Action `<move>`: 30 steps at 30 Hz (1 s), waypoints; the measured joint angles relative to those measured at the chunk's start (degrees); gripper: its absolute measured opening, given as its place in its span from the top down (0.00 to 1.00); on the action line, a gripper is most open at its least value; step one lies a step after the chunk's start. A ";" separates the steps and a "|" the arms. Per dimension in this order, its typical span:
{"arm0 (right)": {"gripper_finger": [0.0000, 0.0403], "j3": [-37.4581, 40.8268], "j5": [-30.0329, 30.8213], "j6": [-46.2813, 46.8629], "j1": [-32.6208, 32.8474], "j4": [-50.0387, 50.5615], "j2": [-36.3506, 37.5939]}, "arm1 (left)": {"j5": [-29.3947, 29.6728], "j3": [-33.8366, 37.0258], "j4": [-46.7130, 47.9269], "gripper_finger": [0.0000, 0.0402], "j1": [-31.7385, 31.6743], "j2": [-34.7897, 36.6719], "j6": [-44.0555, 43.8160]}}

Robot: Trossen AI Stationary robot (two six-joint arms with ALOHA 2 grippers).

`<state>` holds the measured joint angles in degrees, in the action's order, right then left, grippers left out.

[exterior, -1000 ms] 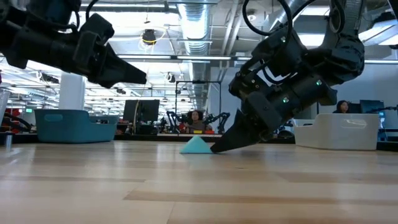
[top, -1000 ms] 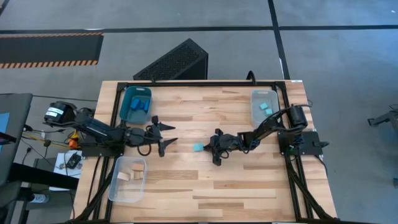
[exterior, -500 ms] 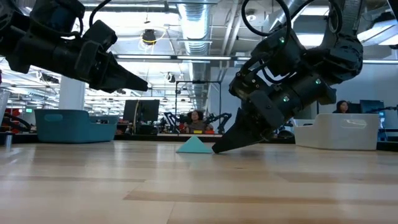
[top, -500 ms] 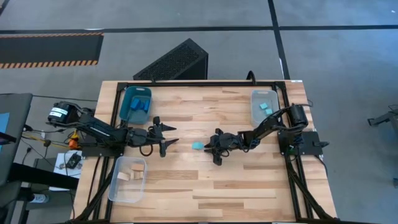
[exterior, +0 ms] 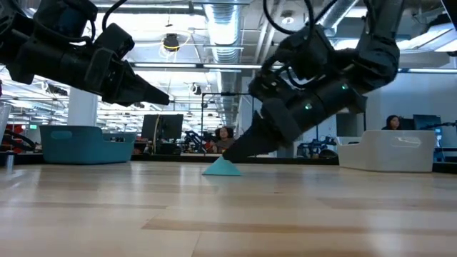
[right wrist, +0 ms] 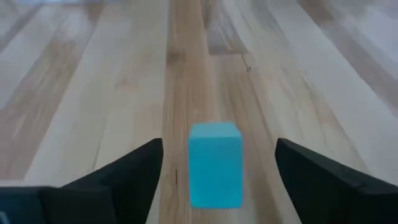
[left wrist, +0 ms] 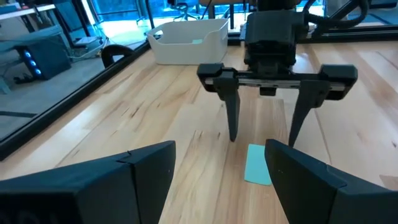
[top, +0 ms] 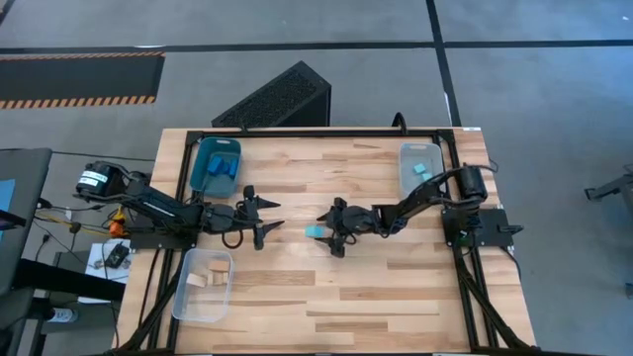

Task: Sort & place blocks by color
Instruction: Put the light blue block into the grey bin

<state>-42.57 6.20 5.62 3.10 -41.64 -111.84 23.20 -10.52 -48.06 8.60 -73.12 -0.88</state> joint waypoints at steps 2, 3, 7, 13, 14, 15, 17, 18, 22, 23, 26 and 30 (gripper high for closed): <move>0.17 -1.10 -0.18 -0.12 -0.49 1.81 -0.08 | 0.00 0.00 -0.19 0.41 0.00 0.00 0.22; 0.18 -1.93 -0.31 -0.13 -0.73 2.81 -0.21 | 0.00 0.00 -0.19 0.41 0.00 0.00 0.22; 0.23 -3.71 -0.35 -0.08 -1.52 9.37 -1.05 | 0.00 0.00 -0.43 0.41 0.00 0.02 0.23; 0.37 -4.04 -0.32 0.31 -1.24 10.76 -1.01 | -0.04 0.00 -0.39 0.41 0.00 0.02 0.63; 0.40 -4.06 -0.36 0.32 -1.26 10.71 -0.99 | -0.04 0.00 -0.39 0.41 0.00 0.02 0.63; 0.43 -4.06 -0.35 0.34 -1.26 10.99 -0.99 | -0.04 0.00 -0.38 0.41 0.00 0.02 0.63; 0.52 -4.09 -0.31 0.42 -1.27 11.28 -0.98 | -0.07 0.00 -0.37 0.41 0.00 0.02 0.63; 0.56 -4.09 -0.30 0.55 -1.28 11.33 -0.92 | -0.07 0.00 -0.38 0.41 0.00 0.02 0.63; 0.73 -4.12 -0.31 0.47 -1.28 11.25 -0.75 | -0.07 0.00 -0.36 0.41 -0.01 0.02 0.63; 0.74 -4.13 -0.31 0.53 -1.28 11.48 -0.58 | -0.09 0.00 -0.36 0.41 0.00 0.02 0.63; 0.74 -4.12 -0.33 0.51 -1.28 11.62 -0.49 | -0.11 0.00 -0.34 0.41 0.00 0.02 0.63; 0.74 -4.04 -0.34 1.10 -1.21 14.71 1.02 | -0.23 -0.02 -0.15 0.41 -0.02 0.02 0.63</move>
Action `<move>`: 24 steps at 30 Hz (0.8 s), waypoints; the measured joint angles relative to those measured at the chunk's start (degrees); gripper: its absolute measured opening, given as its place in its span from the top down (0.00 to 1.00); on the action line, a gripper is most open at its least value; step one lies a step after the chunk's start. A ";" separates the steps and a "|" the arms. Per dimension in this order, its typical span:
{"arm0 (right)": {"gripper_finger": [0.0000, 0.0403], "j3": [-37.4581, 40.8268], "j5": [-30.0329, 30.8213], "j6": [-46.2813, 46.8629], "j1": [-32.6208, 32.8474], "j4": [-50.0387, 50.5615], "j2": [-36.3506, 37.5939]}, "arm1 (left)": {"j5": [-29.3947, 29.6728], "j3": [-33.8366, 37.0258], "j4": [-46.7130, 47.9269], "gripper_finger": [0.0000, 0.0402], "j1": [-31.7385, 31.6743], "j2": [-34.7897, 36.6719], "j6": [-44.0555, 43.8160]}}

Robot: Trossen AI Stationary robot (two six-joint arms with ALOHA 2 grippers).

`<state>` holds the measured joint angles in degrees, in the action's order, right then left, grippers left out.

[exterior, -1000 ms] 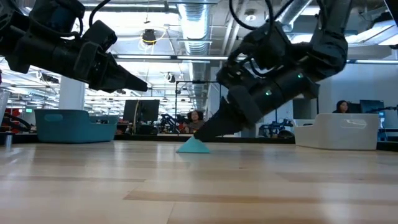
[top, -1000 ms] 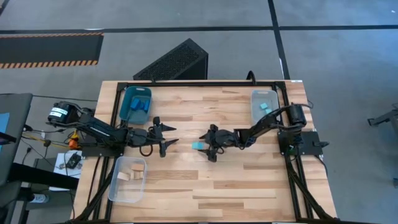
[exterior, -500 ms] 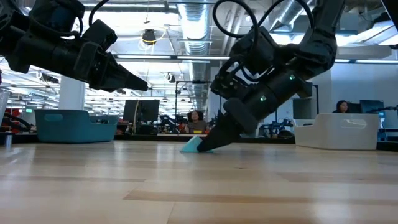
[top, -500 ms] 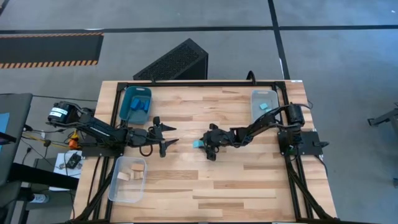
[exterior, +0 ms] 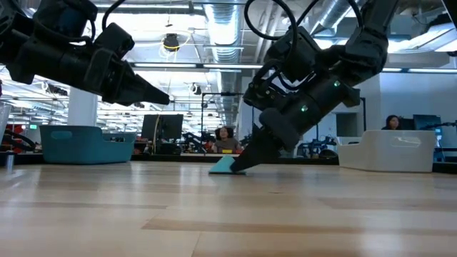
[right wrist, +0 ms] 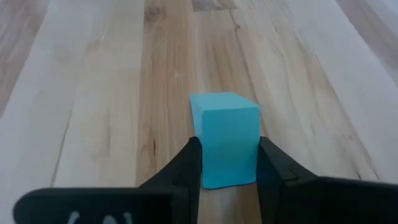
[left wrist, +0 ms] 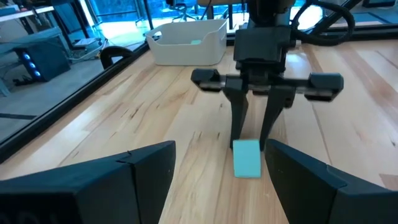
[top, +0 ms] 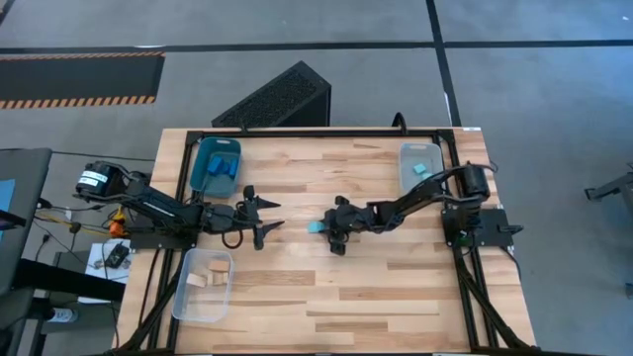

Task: Sort & place blocks by color
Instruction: Put the light blue block into the grey bin

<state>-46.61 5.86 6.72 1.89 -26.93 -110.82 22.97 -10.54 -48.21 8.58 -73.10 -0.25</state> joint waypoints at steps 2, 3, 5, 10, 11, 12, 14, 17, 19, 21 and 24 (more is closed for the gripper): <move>0.74 0.00 0.03 0.74 -0.08 3.77 1.79 | -0.03 0.00 0.42 0.41 0.02 0.00 0.00; 0.74 0.00 0.03 0.82 -0.11 5.85 2.93 | -0.02 0.00 0.60 0.41 0.02 0.02 0.00; 0.74 0.04 0.58 0.97 -0.07 10.13 5.46 | 0.09 0.00 1.23 0.41 0.02 0.02 -0.01; 0.74 0.00 5.92 2.49 0.75 25.87 15.43 | 0.20 0.00 1.29 0.41 0.01 0.02 -1.07; 0.74 0.00 7.51 3.04 0.80 29.72 17.62 | 0.19 0.00 1.28 0.41 0.01 0.02 -1.54; 0.74 0.03 9.15 3.85 0.81 33.62 19.76 | 0.19 0.00 1.32 0.41 0.02 0.02 -2.05; 0.74 0.04 12.46 5.84 0.79 40.73 24.23 | 0.12 0.00 1.32 0.41 0.00 0.02 -2.61; 0.74 2.38 17.68 9.19 0.74 48.03 31.94 | -0.44 0.00 1.34 0.41 0.21 0.02 -2.97; 0.73 5.52 20.25 12.43 0.33 51.67 37.41 | -0.49 0.00 1.36 0.41 0.58 0.02 -2.99; 0.73 8.87 22.54 17.00 -0.67 55.04 43.02 | -0.46 0.00 1.36 0.41 0.81 0.02 -2.97; 0.73 13.33 27.69 25.09 -1.88 60.84 50.62 | 0.05 0.00 1.28 0.41 1.00 0.02 -2.76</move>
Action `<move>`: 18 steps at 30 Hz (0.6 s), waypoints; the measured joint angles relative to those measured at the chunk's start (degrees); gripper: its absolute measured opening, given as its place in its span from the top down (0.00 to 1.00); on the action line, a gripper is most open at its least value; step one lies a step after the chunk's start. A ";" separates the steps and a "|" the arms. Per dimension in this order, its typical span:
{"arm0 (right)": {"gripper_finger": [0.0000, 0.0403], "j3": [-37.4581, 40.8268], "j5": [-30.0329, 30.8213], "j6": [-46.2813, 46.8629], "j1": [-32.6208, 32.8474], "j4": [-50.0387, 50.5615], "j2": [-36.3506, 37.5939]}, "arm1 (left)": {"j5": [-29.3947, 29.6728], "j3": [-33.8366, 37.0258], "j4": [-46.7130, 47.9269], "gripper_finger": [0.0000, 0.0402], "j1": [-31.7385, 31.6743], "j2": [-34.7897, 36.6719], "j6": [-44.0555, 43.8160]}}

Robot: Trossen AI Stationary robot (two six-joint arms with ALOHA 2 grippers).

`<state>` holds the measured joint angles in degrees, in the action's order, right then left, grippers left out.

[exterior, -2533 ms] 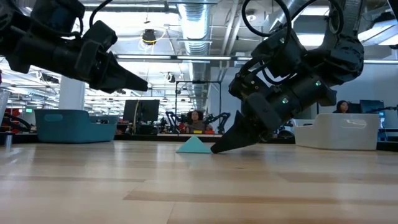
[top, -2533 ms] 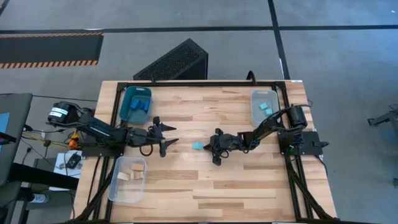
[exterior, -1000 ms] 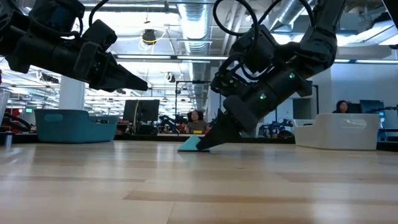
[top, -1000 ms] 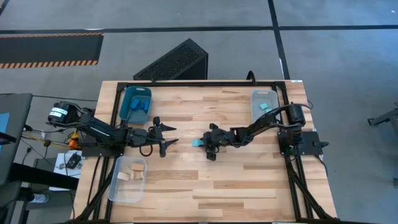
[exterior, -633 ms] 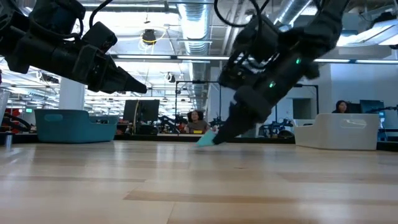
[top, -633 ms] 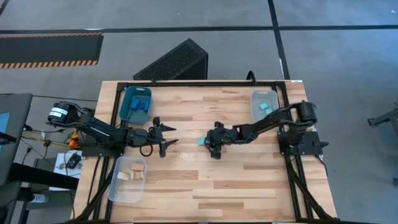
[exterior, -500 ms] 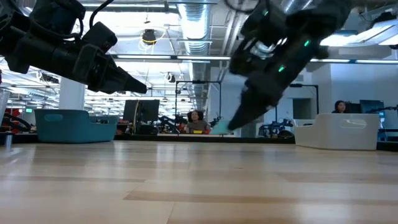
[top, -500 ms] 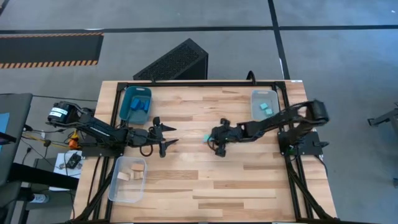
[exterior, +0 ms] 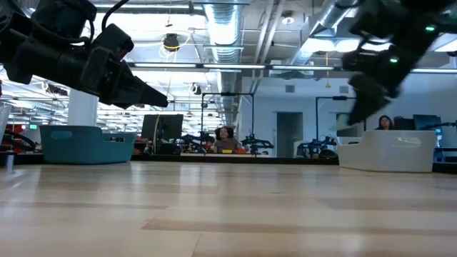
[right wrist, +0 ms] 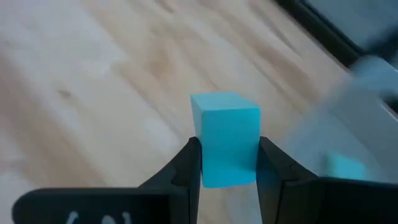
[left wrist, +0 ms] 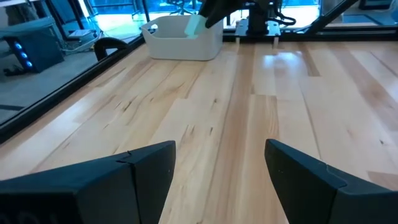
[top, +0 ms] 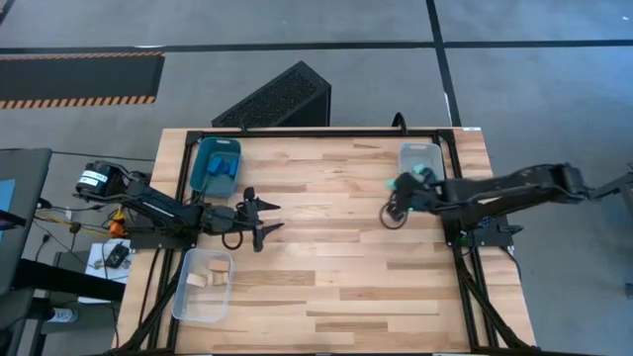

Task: Sort & place blocks by color
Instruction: Put the light blue block into the grey bin

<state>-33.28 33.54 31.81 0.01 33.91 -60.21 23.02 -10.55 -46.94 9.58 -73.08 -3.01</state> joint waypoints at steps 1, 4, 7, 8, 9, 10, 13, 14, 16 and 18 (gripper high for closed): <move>0.73 1.18 1.28 2.19 -0.25 1.83 2.25 | 0.14 0.00 0.00 0.41 -0.02 0.00 0.02; 0.73 3.39 4.38 7.08 -0.73 5.88 7.80 | 0.33 0.00 -0.54 0.41 -0.61 0.00 0.82; 0.73 4.14 7.65 9.93 -0.96 9.48 11.53 | 0.37 0.00 -1.52 0.41 -1.43 0.00 0.85; 0.73 4.35 8.82 10.17 -0.96 10.00 12.49 | 0.35 0.00 -1.94 0.41 -1.70 0.00 0.85; 0.73 4.58 9.74 10.26 -1.01 10.44 13.34 | 0.21 0.00 -2.42 0.41 -1.98 0.00 0.85; 0.73 4.81 10.28 10.78 -1.28 10.82 13.89 | 0.09 0.00 -2.71 0.41 -2.09 0.00 0.85; 0.73 5.59 10.45 12.73 -3.16 11.21 14.75 | -0.07 0.00 -3.19 0.41 -2.12 0.00 0.85; 0.73 5.81 10.26 14.32 -3.94 12.09 14.70 | -0.10 0.00 -3.14 0.41 -2.12 0.00 0.85; 0.73 6.63 10.03 17.67 -5.50 13.74 14.16 | -0.19 0.00 -3.13 0.41 -2.12 0.00 0.77; 0.72 7.30 10.02 20.18 -6.86 14.77 13.29 | -0.19 0.00 -3.10 0.41 -2.12 0.00 0.65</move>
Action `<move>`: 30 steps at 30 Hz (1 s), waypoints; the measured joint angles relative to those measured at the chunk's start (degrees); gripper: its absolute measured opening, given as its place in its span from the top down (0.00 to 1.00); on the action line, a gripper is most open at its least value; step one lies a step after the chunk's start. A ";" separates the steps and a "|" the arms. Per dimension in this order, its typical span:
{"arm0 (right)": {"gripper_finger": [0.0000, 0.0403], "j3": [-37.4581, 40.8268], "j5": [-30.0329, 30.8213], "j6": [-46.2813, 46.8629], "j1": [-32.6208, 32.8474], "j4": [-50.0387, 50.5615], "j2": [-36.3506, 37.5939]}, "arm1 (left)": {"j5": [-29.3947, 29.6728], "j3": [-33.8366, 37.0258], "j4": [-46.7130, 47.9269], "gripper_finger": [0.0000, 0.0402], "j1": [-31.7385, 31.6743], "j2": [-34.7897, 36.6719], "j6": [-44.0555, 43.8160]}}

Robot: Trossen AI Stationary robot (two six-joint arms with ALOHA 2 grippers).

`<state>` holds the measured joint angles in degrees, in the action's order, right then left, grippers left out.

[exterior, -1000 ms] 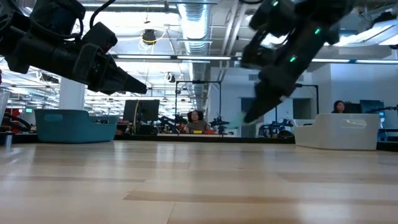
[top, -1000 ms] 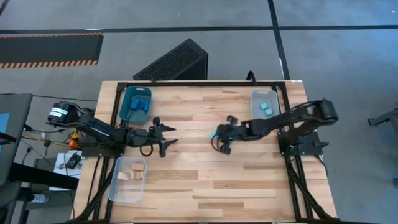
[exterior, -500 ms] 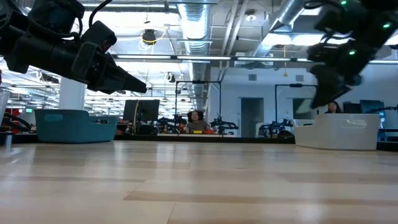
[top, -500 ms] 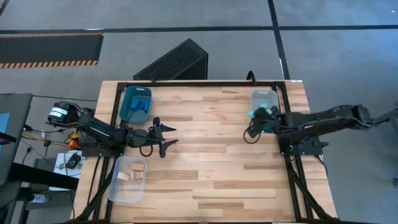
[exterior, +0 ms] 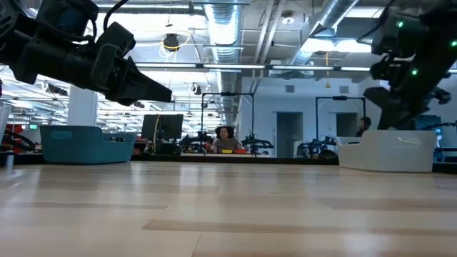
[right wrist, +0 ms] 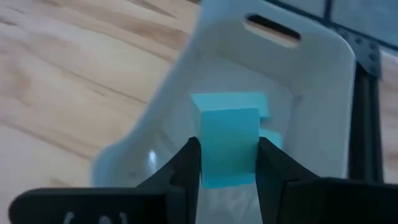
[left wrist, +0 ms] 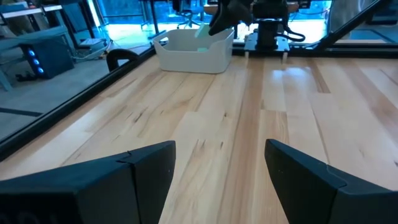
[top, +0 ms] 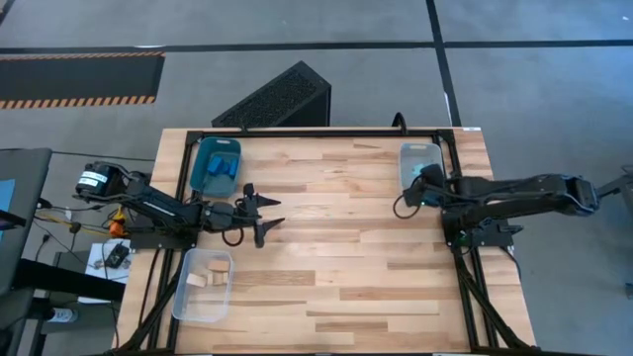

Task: Sort & place blocks by color
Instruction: Put the light blue block into the grey bin, then return to Home Position

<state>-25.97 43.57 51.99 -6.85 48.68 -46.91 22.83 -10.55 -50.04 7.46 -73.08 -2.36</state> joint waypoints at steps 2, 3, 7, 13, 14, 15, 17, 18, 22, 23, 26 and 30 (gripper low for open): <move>0.69 0.18 -0.12 1.34 -1.06 0.65 -0.77 | 0.00 0.00 0.01 0.41 0.00 0.00 -0.02; 0.67 0.19 -0.21 1.59 -1.42 0.60 -1.15 | 0.00 0.00 0.03 0.41 0.00 0.00 0.04; 0.55 0.19 -1.92 1.59 -2.31 0.38 -1.49 | 0.00 0.00 0.02 0.41 0.00 0.00 0.15; 0.38 -0.26 -1.85 1.09 -2.23 0.34 -0.22 | 1.47 0.00 0.21 0.41 0.00 0.74 0.19; 0.37 -0.50 -1.67 1.03 -2.19 0.34 0.20 | 1.83 0.00 0.15 0.41 0.00 1.31 0.19; 0.36 -0.58 -1.56 0.51 -2.19 -0.04 0.52 | 2.20 0.00 0.33 0.41 -0.02 1.90 0.27; 0.36 -0.59 -1.67 -2.46 -2.05 -1.94 1.47 | 3.41 0.02 0.95 0.41 -0.02 3.41 0.92; 0.36 -0.60 -1.80 -4.80 -1.56 -3.64 2.14 | 3.82 0.02 1.17 0.41 -0.02 4.29 1.20; 0.38 -0.61 -2.32 -14.58 2.92 -12.78 4.53 | 6.58 0.82 0.32 0.41 -0.02 9.05 3.48; 0.39 -0.61 -2.13 -16.80 4.42 -15.46 5.39 | 6.93 1.34 -0.17 0.41 0.00 10.70 4.35; 0.44 -0.64 -1.66 -23.02 9.90 -23.45 8.15 | 6.18 2.70 -0.45 0.41 -0.02 16.75 5.34; 0.56 0.19 -1.64 -28.61 19.08 -32.03 10.72 | 2.58 6.28 -0.15 0.43 0.44 24.51 4.42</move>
<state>-25.78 41.93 23.38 12.23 16.64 -36.19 25.41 -4.26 -50.19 7.90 -48.57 2.05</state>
